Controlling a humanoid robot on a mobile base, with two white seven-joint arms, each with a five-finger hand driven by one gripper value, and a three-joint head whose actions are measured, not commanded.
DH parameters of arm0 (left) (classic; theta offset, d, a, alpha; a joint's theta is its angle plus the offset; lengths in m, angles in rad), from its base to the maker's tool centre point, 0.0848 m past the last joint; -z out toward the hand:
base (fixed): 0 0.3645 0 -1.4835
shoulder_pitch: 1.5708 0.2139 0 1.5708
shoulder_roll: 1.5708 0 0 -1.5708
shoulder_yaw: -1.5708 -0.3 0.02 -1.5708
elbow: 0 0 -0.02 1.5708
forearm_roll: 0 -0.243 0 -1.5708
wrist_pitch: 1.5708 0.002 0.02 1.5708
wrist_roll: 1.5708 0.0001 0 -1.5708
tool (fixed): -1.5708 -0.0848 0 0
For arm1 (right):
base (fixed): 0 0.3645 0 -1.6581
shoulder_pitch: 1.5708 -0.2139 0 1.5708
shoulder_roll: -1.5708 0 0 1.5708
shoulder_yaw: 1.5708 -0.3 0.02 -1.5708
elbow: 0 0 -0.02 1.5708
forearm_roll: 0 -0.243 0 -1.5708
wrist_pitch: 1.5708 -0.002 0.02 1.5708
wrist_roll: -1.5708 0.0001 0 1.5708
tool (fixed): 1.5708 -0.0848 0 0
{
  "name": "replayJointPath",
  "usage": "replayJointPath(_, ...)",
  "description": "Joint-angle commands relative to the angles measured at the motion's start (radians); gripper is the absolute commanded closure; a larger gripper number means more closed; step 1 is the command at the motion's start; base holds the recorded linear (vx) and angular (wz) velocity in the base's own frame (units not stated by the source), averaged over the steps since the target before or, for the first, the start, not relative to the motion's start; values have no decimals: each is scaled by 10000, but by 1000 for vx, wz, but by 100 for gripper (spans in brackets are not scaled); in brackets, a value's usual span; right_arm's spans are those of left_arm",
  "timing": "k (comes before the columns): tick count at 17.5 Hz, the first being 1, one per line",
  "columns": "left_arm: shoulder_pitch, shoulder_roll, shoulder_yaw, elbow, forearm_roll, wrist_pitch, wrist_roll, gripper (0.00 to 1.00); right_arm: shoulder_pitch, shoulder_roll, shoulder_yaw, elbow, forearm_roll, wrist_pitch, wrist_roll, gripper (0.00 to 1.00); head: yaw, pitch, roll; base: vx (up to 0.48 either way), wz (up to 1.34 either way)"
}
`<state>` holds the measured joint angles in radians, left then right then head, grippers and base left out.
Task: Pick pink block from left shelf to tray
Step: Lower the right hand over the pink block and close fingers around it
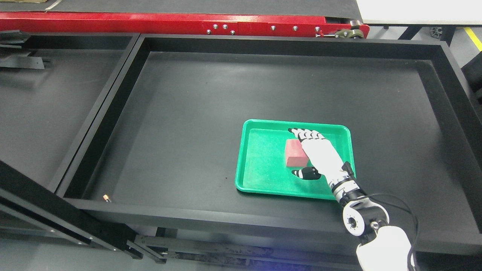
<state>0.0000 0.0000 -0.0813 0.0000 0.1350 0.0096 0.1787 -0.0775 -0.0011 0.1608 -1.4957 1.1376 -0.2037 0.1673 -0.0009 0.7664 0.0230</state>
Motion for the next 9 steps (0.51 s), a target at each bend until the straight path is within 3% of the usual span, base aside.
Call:
replayJointPath(1,-307,174,0,-175,0,-4,8,0,-467,-164,-28,981,6,12,122,3,0,0,0,67,-27)
replayJointPath(9,-291,174,0,-175,0,-4,8,0,-606,-164,48,1610,21,-3,628,4,0,0,0,37,-8)
